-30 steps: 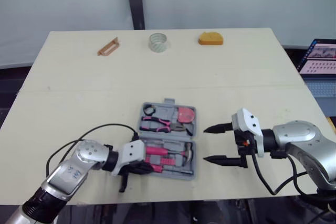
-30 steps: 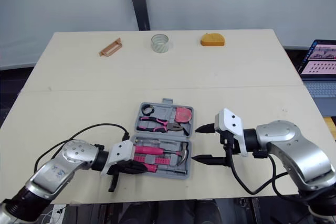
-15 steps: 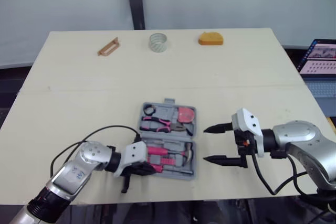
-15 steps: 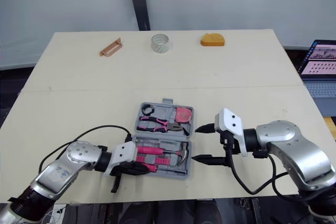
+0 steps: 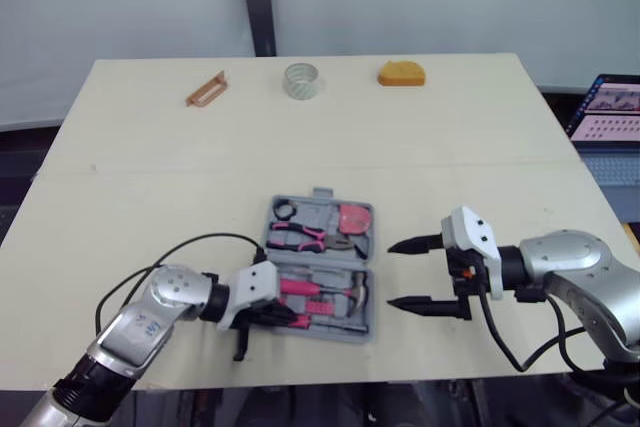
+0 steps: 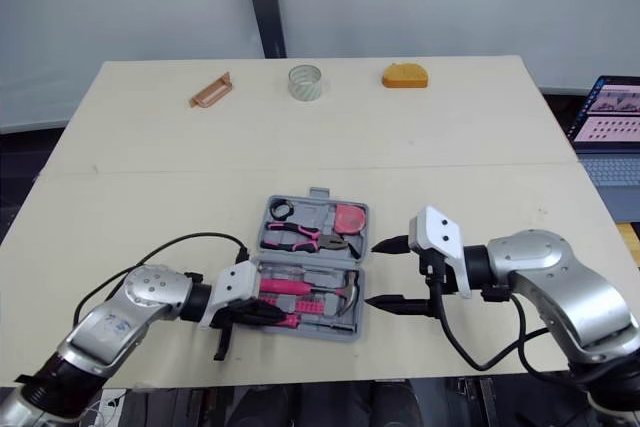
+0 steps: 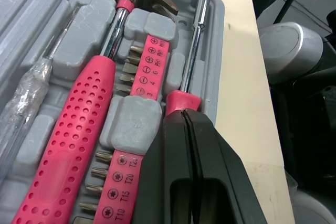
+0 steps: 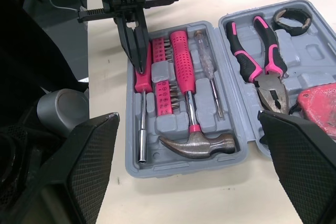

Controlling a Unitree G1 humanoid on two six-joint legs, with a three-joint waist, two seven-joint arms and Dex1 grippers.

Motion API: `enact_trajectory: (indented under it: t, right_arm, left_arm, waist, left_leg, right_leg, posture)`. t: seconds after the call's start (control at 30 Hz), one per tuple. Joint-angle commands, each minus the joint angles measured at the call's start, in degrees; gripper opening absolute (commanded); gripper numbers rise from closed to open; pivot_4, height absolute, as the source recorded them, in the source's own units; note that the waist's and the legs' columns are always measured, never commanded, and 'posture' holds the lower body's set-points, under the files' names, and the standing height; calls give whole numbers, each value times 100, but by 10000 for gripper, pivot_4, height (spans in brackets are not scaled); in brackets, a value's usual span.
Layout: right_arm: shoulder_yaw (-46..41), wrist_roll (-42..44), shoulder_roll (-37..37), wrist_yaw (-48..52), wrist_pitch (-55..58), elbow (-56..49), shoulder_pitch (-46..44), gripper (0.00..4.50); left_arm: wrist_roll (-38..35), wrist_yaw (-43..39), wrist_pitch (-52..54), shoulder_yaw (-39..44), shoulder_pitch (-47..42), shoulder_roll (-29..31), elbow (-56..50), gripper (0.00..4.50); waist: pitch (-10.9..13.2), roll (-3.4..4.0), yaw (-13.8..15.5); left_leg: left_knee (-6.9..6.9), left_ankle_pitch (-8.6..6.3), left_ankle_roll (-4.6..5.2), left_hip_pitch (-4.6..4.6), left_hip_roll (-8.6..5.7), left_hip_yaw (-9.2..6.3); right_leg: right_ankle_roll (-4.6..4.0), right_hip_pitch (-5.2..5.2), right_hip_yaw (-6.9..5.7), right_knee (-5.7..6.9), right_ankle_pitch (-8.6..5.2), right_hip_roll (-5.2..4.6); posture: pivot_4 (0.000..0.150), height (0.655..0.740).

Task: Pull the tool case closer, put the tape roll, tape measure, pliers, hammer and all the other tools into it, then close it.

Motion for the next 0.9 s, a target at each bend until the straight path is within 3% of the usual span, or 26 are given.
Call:
enact_trajectory:
  t: [0.03, 0.9]
  right_arm:
    - [-140, 65, -14, -8, -39, -87, -52, 45000]
    - [-140, 11, -19, -20, -69, -30, -94, 45000]
  left_arm:
    - [72, -6, -116, -60, 33, -14, 30, 490]
    - [622, -28, -557, -396, 129, 146, 218, 490]
  waist:
    - [0, 0, 1]
    - [-2, 4, 2]
  left_leg:
    - [0, 0, 0, 0, 0, 0]
    - [0, 0, 0, 1, 0, 0]
  right_leg:
    - [0, 0, 0, 0, 0, 0]
    - [0, 0, 0, 0, 0, 0]
  posture:
    - [1500, 7400]
    - [1500, 7400]
